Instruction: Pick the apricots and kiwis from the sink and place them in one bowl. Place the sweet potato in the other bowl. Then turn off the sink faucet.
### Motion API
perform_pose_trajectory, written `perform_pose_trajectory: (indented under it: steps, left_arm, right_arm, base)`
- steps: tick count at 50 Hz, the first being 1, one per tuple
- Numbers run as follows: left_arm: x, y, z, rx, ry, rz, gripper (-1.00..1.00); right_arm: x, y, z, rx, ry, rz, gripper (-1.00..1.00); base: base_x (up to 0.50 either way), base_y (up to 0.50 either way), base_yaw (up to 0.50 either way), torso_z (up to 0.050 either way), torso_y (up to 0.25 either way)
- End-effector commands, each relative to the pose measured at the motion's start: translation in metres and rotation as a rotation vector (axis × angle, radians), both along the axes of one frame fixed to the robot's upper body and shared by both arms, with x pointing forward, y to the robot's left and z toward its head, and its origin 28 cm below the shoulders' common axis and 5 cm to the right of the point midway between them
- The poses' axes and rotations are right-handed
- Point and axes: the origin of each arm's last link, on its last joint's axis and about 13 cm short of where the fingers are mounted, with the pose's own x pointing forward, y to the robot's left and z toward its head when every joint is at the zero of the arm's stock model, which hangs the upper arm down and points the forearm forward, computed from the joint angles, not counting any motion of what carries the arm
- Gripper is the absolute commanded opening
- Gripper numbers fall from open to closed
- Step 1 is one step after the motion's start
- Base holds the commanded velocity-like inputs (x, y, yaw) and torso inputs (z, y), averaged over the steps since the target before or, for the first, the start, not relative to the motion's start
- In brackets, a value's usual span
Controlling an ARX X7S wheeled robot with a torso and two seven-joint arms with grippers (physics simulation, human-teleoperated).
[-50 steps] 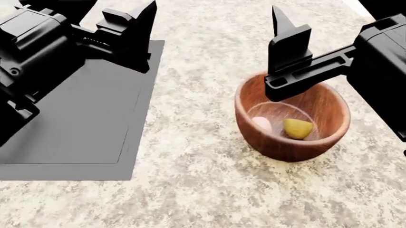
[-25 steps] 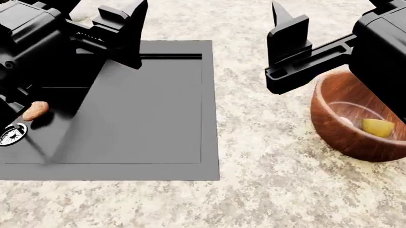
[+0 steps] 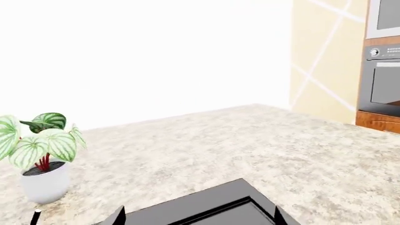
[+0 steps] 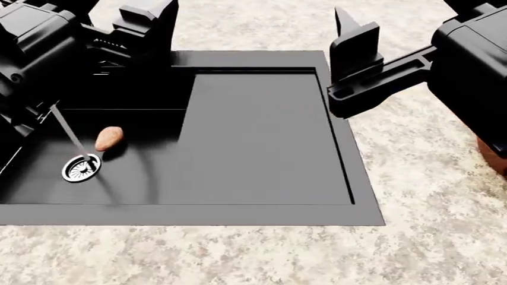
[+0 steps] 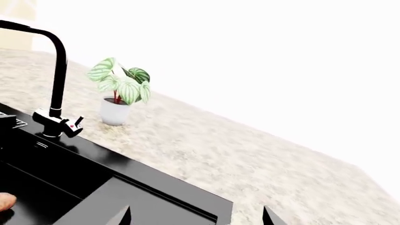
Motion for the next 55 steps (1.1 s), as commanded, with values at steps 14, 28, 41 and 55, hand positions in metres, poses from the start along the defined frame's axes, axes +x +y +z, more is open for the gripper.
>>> perform_pose_trajectory:
  steps: [14, 28, 41, 55]
  left_arm:
    - [0.0004, -0.0004, -0.0048, -0.002, 0.018, -0.002, 1.00]
    - [-0.0011, -0.0002, -0.0048, 0.001, 0.024, 0.005, 1.00]
    - [-0.0007, -0.0016, -0.0063, -0.003, 0.032, -0.003, 1.00]
    - [-0.0008, -0.0034, -0.0044, 0.003, 0.024, -0.008, 1.00]
  right_arm:
    - [0.0003, -0.0001, -0.0031, -0.005, 0.015, -0.001, 1.00]
    - [0.0014, -0.0005, -0.0056, -0.002, 0.019, 0.011, 1.00]
    - [0.0020, 0.0004, -0.0075, -0.003, 0.030, 0.012, 1.00]
    - [0.0006, -0.0009, -0.0105, 0.005, 0.034, 0.008, 1.00]
  base:
    - [0.00, 0.50, 0.00, 0.000, 0.000]
    - [0.00, 0.50, 0.00, 0.000, 0.000]
    - [0.00, 0.50, 0.00, 0.000, 0.000]
    - [0.00, 0.50, 0.00, 0.000, 0.000]
